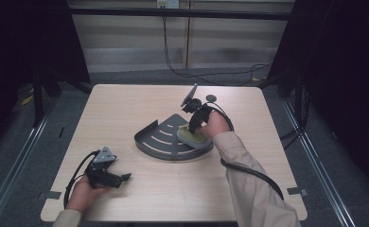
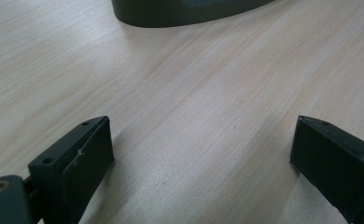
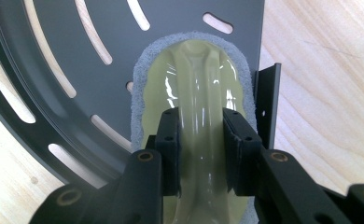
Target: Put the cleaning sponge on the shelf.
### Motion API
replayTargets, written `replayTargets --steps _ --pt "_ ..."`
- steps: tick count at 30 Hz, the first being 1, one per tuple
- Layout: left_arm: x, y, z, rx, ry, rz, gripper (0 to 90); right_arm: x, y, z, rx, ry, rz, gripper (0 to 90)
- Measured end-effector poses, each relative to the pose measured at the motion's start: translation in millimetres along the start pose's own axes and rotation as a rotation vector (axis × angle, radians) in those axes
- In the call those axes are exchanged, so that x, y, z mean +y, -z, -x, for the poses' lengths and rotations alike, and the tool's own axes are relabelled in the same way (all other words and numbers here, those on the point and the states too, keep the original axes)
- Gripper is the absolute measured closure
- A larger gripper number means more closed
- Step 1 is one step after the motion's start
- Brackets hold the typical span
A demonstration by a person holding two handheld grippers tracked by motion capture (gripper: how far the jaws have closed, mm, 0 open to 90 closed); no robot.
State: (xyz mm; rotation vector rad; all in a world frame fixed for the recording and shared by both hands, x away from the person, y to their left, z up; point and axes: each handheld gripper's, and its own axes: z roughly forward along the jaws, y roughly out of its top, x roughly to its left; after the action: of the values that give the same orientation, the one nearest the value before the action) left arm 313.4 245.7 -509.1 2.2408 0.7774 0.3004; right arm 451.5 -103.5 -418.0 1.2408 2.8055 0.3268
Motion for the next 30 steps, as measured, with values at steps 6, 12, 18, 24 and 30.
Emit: replayTargets --steps 6,12,18,24,30 --pt "0.0 0.0 0.0 0.0 0.0 0.0 5.3 -0.7 0.2 0.3 0.002 -0.004 0.01 70.6" --pt "0.0 0.0 -0.1 0.0 -0.001 -0.001 5.3 0.0 0.6 0.2 -0.001 -0.008 0.01 70.7" --pt "0.0 0.0 0.0 -0.001 0.0 0.0 5.3 0.5 0.9 -0.7 0.002 -0.011 0.025 70.7" --pt "-0.1 -0.3 0.1 0.002 0.0 0.003 5.3 -1.9 -4.2 0.8 -0.006 -0.005 0.013 70.6" --pt "-0.1 -0.3 0.1 0.003 0.0 0.003 5.3 -5.1 -10.4 1.5 -0.003 -0.007 -0.019 69.8"
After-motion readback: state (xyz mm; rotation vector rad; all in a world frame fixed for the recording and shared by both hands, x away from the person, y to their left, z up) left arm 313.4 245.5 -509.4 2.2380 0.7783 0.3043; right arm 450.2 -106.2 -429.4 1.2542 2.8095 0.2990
